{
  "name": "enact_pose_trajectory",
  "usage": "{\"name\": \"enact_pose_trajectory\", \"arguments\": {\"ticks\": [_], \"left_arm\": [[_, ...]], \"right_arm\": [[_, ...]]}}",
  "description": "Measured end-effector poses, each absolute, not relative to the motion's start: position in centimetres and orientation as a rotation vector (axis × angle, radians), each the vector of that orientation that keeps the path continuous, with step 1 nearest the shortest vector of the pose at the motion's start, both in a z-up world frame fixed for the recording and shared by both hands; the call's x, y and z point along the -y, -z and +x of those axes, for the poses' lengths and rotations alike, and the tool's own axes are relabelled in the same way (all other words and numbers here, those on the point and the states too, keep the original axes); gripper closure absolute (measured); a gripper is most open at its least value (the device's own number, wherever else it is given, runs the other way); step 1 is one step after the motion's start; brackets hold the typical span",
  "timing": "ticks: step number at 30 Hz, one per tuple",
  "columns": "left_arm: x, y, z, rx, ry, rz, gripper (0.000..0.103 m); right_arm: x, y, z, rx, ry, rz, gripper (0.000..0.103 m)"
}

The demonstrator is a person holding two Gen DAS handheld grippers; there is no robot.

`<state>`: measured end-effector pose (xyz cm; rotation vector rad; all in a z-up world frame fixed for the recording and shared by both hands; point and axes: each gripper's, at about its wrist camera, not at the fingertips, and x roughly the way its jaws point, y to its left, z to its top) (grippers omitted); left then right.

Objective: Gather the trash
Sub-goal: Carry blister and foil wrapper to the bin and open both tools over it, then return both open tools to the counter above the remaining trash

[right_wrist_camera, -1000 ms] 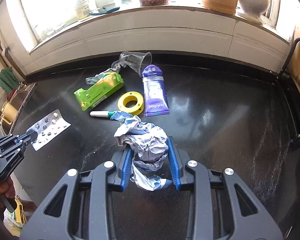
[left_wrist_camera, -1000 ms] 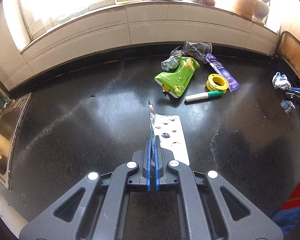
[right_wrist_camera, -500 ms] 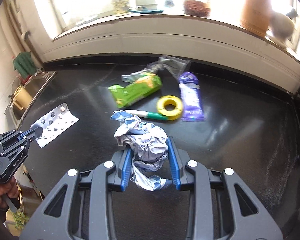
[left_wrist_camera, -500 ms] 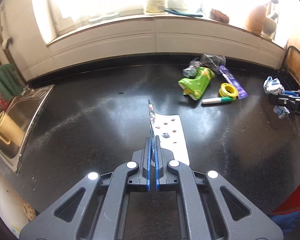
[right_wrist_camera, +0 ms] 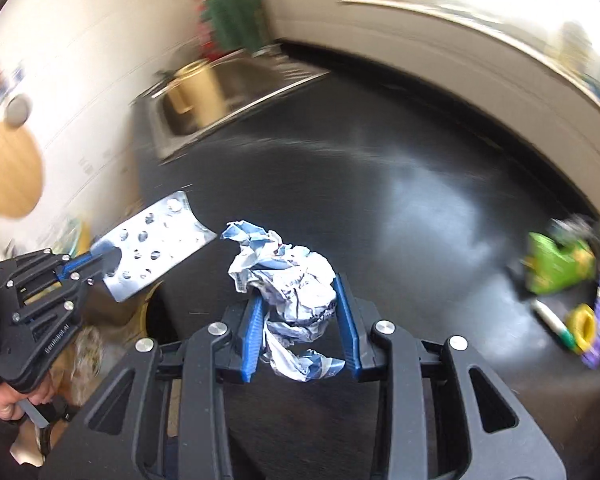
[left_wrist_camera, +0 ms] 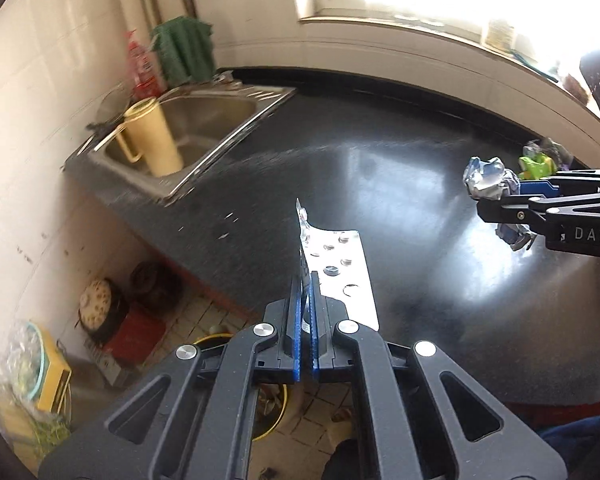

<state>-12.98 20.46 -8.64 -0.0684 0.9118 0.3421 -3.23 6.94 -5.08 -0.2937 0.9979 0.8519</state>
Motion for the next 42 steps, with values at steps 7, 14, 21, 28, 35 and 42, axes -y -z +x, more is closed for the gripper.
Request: {"name": "enact_pose_trajectory", "arguments": {"ticks": [7, 14, 21, 28, 35, 42], "left_arm": [[-26.8, 11.6, -20.6, -0.978, -0.551, -0.223, 0.100], [-32.2, 16.6, -25.1, -1.041, -0.640, -0.372, 0.100], [-35.8, 22.5, -26.1, -1.082, -0.656, -0.478, 0.100], [-37.2, 25.8, -26.8, -1.095, -0.649, -0.534, 0.100], [-37.9, 27.7, -26.5, -1.120, -0.592, -0.564, 0.098], [-38.2, 27.5, -27.1, -1.095, -0.610, -0.581, 0.027]], "right_arm": [[-19.5, 7.9, -9.2, -1.077, -1.129, -0.453, 0.069], [-27.7, 13.4, -13.4, -1.177, -1.215, -0.568, 0.069], [-32.4, 19.1, -14.3, -1.253, -1.199, -0.647, 0.069], [-35.1, 21.6, -13.8, -1.271, -1.187, -0.708, 0.068], [-36.7, 22.7, -14.0, -1.283, -1.176, -0.748, 0.050], [-36.4, 21.6, -13.9, -1.267, -1.194, -0.736, 0.032]]}}
